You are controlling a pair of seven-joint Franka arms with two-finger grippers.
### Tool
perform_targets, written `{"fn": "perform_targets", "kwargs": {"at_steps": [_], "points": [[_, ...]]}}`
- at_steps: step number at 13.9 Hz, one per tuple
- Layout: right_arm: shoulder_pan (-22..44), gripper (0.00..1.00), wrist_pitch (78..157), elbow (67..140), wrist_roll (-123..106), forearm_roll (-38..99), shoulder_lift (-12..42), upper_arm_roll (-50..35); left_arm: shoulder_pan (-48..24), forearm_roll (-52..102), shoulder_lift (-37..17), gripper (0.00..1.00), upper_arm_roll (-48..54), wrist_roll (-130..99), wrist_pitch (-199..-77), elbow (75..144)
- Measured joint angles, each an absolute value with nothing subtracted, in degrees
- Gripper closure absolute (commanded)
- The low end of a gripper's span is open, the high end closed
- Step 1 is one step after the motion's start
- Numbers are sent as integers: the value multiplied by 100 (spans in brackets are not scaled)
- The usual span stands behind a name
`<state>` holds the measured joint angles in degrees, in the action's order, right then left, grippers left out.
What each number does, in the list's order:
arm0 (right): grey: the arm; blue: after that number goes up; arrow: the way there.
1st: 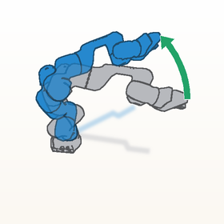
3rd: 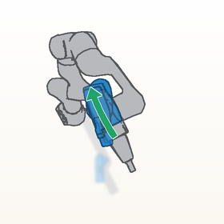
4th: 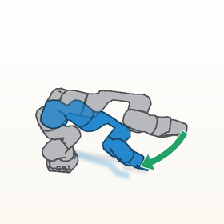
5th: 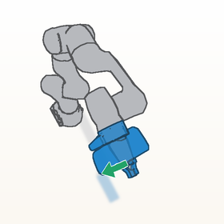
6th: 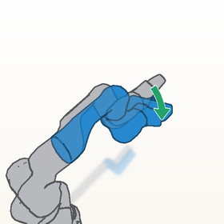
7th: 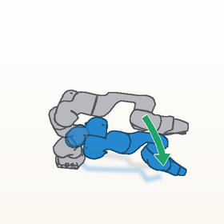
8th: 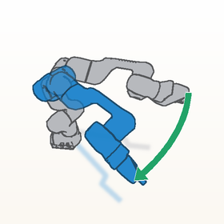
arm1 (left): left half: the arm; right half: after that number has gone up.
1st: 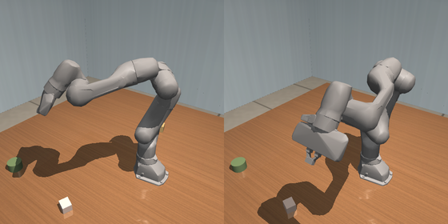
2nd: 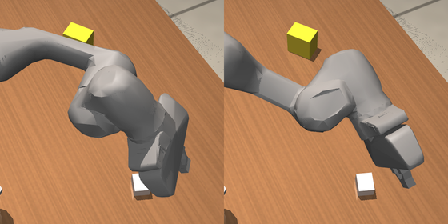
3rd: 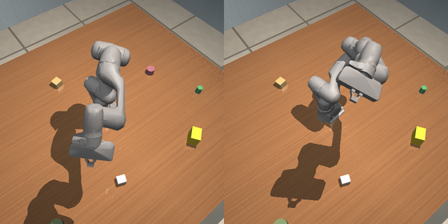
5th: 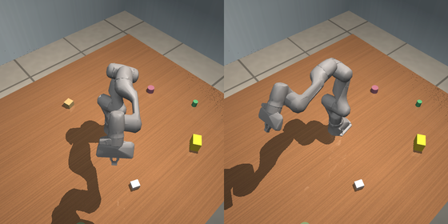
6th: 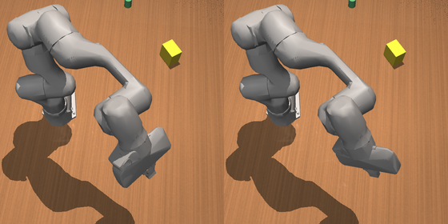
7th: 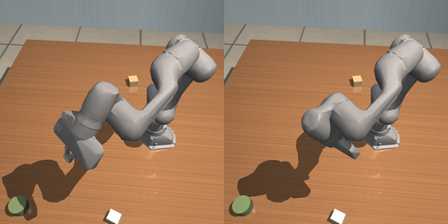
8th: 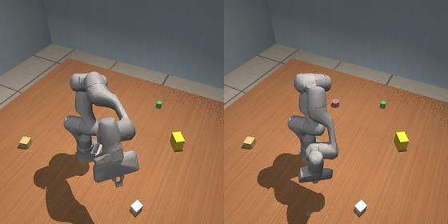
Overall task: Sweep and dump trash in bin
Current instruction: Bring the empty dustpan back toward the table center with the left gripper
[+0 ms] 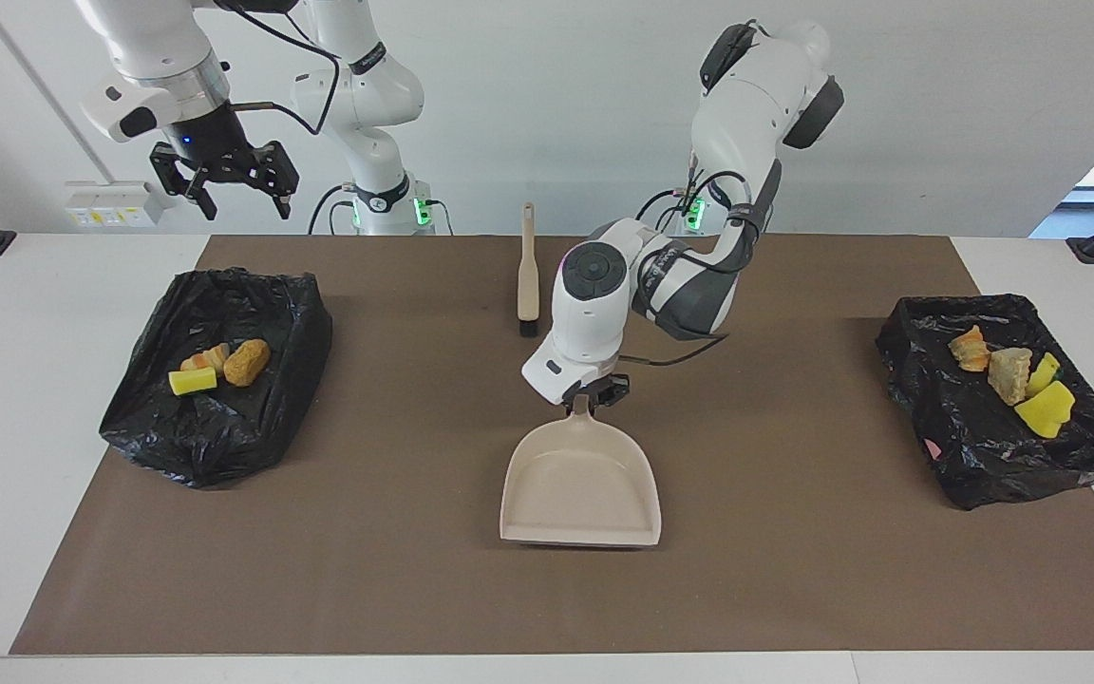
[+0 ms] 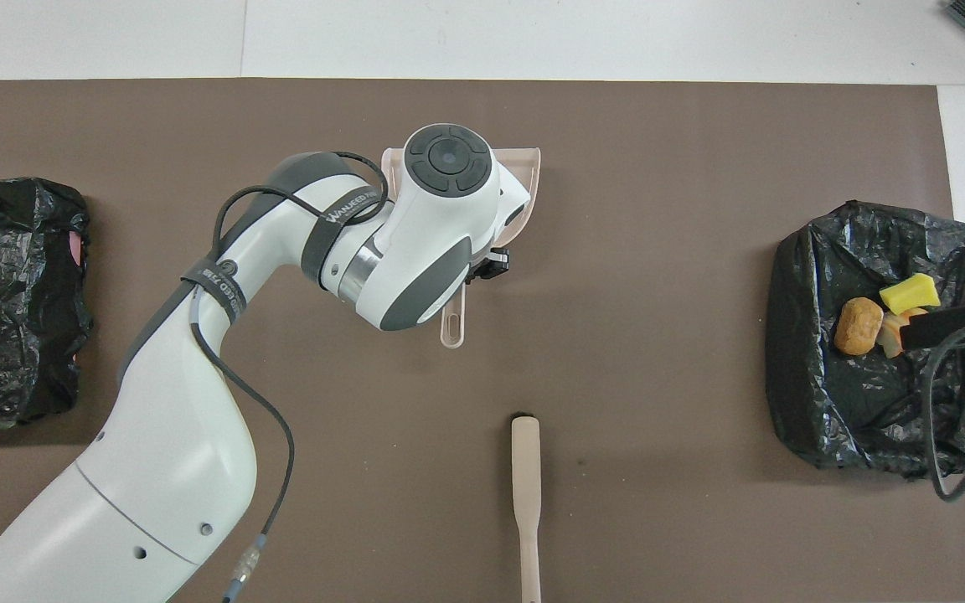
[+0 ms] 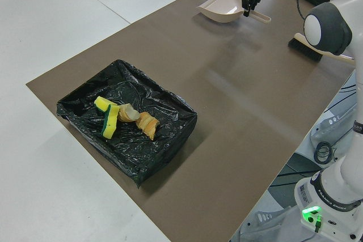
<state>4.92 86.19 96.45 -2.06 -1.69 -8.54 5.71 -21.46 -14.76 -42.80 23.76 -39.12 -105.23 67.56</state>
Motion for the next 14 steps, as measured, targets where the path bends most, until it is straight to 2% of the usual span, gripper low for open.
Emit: {"fn": "perform_targets", "kwargs": {"at_steps": [11,12,14], "points": [[468,0,8617,9607,-168,-168,-801,588,-2380,-1475,-4432,100,2376,-4060,-10615,6578],[454,0,8617,9576,-168,-168,-776,596,-2382,-1475,-4437,91,2378,-4060,-10620,6581],[436,0,8617,9555,-169,-168,-746,598,-2383,-1475,-4440,82,2379,-4060,-10625,6582]]}}
